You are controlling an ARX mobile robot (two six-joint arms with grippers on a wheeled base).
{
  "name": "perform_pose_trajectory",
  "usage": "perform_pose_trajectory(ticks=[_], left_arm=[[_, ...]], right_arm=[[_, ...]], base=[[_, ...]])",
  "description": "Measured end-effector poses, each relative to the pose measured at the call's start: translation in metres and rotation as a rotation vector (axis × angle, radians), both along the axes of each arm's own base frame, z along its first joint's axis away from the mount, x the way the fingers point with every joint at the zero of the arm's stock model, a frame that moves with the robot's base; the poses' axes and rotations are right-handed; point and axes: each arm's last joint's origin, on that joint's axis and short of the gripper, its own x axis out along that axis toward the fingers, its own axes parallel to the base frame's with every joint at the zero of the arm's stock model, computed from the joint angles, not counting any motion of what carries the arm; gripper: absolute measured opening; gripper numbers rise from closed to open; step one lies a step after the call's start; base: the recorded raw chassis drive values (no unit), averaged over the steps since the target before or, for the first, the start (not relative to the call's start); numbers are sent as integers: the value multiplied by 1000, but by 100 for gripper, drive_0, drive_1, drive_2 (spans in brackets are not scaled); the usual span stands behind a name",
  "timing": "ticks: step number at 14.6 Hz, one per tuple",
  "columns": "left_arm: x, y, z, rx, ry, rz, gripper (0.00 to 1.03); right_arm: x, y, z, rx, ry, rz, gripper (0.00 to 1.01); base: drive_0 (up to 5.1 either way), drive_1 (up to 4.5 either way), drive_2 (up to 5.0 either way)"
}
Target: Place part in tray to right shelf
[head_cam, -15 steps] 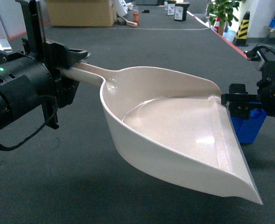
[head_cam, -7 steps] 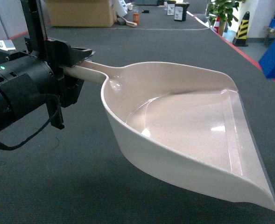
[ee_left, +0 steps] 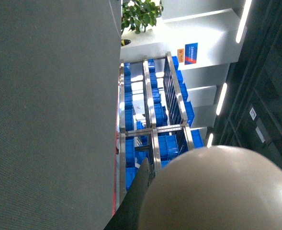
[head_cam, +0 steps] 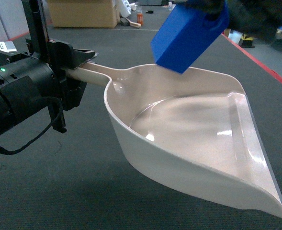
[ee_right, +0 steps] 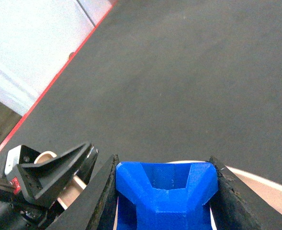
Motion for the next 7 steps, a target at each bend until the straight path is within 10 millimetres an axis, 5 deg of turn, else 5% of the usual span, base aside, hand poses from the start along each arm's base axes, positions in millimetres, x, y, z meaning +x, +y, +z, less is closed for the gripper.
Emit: perform_pose_trajectory(ticks=[4,7], left_arm=[[0,1,0,1,1,11,12],[0,0,0,2,0,1,12]], right_arm=[[2,18,-34,133,212,-5,46],[-6,15,-36,107,226,-57,81]], base=[[0,0,0],[0,0,0]])
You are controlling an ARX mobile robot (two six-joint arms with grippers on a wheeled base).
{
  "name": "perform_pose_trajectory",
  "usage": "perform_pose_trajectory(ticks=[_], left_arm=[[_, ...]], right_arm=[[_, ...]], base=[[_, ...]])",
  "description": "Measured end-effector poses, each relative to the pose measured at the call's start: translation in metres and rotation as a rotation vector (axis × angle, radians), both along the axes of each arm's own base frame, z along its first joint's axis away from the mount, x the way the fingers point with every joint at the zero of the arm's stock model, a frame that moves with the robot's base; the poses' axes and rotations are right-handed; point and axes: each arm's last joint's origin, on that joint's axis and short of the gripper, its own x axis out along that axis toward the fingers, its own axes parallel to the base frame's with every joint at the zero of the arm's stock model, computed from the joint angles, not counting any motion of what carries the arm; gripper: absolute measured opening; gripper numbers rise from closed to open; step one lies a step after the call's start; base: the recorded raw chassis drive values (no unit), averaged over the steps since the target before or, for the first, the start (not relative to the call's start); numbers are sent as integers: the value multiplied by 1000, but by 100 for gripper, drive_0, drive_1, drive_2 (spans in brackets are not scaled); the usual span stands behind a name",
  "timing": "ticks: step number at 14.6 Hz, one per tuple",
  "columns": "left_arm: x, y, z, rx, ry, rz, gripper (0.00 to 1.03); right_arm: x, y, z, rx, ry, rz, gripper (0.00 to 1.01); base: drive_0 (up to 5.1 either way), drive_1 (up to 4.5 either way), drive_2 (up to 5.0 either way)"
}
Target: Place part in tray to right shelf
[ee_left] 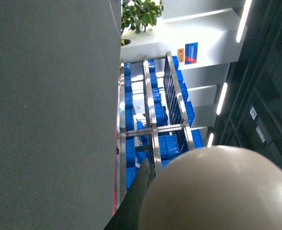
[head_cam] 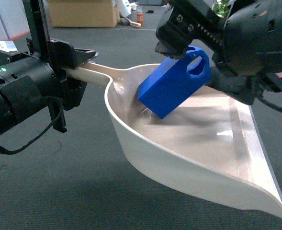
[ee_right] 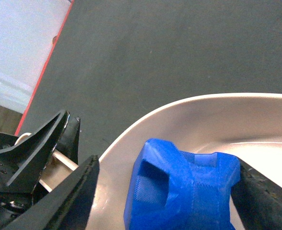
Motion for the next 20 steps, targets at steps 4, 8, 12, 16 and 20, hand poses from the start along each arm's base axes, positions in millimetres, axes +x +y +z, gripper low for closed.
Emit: perform_pose_trajectory(ticks=[4,8,12,16,20], left_arm=[[0,0,0,1,1,-2,12],[0,0,0,1,1,-2,12],[0,-1,0,0,0,-8,12],[0,0,0,1,1,-2,12],[0,0,0,1,1,-4,12]], right_arm=[[-40,-37,60,-58,-271,-120,98],[-112,-112,45,-512,-526,-388,98],[-134,-132,15,-619,-565,-366,86],[-155,-148,-21,-582,-545,-370,37],[-170,-148,-38,-574,-557,-368,4]], base=[[0,0,0],[0,0,0],[0,0,0],[0,0,0],[0,0,0]])
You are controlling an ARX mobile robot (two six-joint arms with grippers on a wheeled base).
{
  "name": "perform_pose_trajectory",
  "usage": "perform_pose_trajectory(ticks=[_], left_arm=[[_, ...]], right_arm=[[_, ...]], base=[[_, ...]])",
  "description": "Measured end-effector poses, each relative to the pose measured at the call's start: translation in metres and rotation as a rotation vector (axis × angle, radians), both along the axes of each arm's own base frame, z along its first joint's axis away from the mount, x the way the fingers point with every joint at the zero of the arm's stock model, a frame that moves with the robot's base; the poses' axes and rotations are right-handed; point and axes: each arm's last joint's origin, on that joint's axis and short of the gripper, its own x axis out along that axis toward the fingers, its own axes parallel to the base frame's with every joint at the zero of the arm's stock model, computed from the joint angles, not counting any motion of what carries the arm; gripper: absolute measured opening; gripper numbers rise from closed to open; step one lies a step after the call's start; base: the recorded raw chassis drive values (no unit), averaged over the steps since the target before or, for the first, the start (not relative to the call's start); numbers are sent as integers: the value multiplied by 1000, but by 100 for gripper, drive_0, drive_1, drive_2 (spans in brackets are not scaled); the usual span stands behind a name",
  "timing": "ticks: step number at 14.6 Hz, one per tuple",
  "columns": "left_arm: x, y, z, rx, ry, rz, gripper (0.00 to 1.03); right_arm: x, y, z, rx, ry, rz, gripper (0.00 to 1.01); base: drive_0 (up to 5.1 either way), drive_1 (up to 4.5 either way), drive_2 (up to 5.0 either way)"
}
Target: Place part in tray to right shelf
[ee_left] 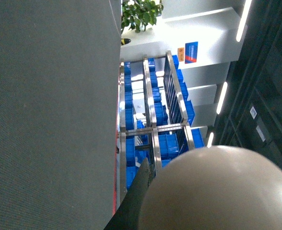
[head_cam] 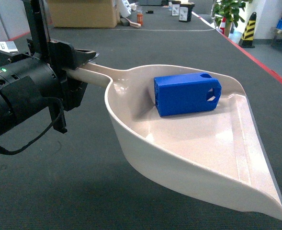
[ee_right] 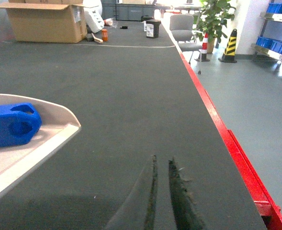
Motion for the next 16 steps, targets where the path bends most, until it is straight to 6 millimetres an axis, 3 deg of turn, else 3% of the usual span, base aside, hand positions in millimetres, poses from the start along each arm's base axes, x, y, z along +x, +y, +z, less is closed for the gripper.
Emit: perform_pose_trajectory(ticks=[7,8,16], left_arm=[[1,2,0,0,0,9,12],[0,1,0,0,0,4,12],[0,0,0,0,0,2,12]], right_arm=[[-1,0,-1,1,-3,1,94],[-1,0,-1,2,-3,1,100],[-1,0,-1,2,-3,1,98]], base=[[0,0,0],[0,0,0],[498,-247,-247]])
